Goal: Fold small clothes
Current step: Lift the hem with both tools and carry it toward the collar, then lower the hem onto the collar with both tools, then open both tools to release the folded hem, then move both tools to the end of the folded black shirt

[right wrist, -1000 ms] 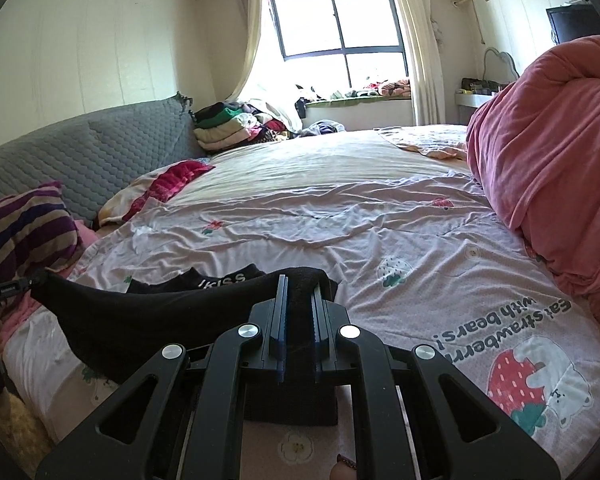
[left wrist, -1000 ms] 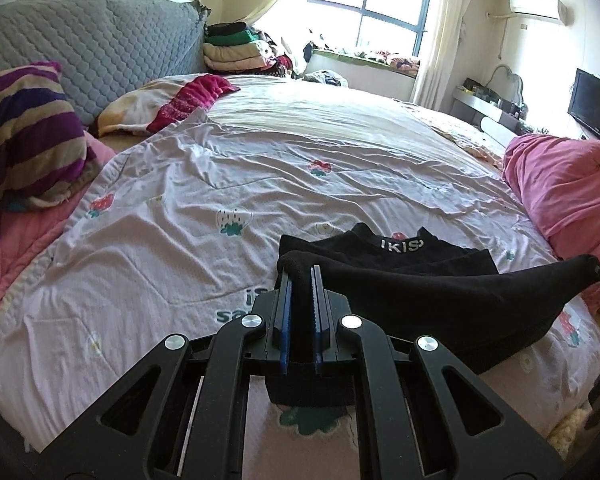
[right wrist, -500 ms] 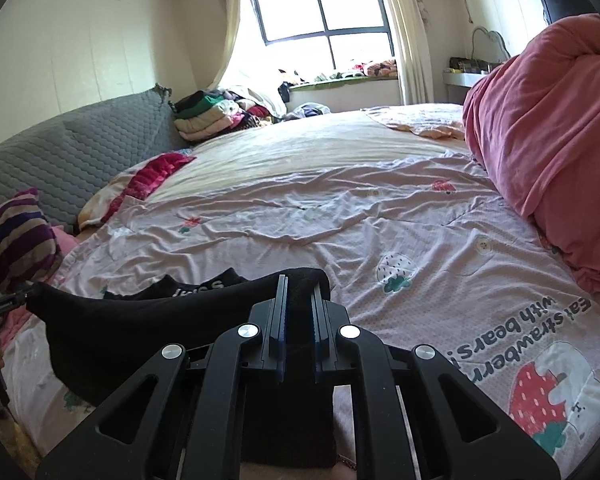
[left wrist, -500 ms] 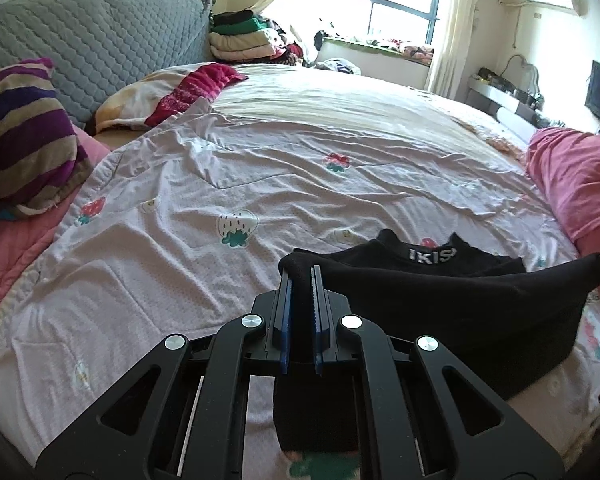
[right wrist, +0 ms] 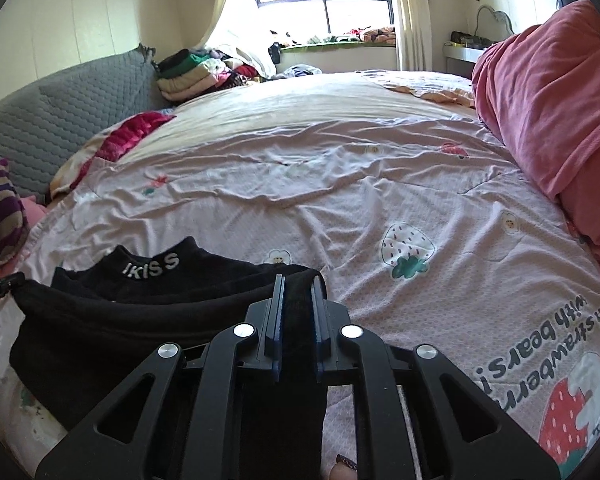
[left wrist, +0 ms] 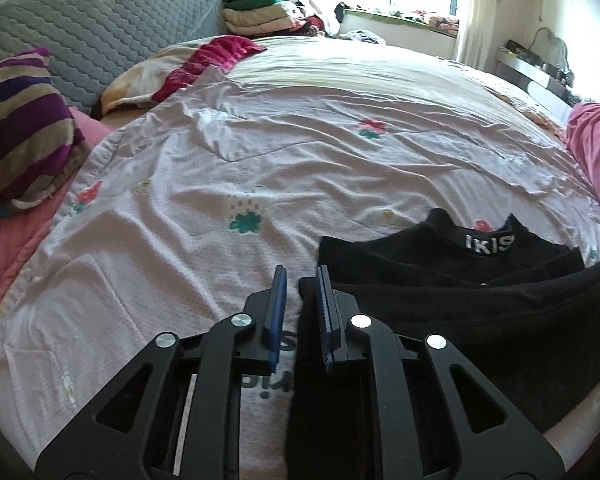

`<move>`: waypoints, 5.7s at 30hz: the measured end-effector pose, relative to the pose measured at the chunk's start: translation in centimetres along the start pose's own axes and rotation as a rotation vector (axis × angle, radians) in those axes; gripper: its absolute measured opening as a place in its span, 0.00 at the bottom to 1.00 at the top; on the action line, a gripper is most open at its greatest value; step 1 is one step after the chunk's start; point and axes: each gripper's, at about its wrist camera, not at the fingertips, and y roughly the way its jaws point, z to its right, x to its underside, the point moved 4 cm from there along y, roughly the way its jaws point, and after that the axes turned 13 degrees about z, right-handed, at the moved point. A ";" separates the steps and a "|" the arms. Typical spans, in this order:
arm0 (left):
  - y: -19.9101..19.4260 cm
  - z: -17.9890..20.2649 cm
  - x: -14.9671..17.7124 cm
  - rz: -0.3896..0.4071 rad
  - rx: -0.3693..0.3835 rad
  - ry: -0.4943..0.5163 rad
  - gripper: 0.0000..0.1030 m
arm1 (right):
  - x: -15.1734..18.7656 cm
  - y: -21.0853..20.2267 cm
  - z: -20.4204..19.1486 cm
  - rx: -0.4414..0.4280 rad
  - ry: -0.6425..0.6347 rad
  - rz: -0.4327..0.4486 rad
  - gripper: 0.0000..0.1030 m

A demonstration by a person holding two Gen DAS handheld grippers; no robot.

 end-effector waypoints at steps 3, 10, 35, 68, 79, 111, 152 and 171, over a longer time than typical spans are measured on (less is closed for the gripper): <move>-0.6 -0.5 -0.3 0.019 -0.010 -0.006 0.17 | 0.0 -0.2 0.5 0.019 0.005 0.010 0.38; -4.2 2.1 0.0 0.074 0.071 0.075 0.17 | -0.3 -3.3 -1.5 -0.052 -0.100 0.083 0.39; 3.7 3.9 1.9 -0.061 0.044 0.128 0.12 | 2.6 4.7 -3.6 -0.048 -0.186 -0.112 0.19; 3.1 0.1 -1.4 0.048 0.061 -0.014 0.01 | -0.8 3.3 0.3 -0.056 -0.031 -0.020 0.06; 6.5 0.0 2.4 -0.072 0.008 0.015 0.02 | 2.7 6.3 1.0 0.036 -0.060 -0.144 0.07; -1.3 1.2 4.8 -0.097 0.116 0.066 0.49 | 3.6 -2.5 -6.3 -0.118 -0.101 -0.089 0.63; -3.6 -5.6 5.4 -0.122 0.076 -0.040 0.91 | 10.5 -8.2 -27.2 -0.362 -0.458 -0.071 0.90; -1.3 -7.1 4.7 -0.149 0.035 -0.091 0.91 | 13.0 -4.1 -32.1 -0.334 -0.628 -0.096 0.90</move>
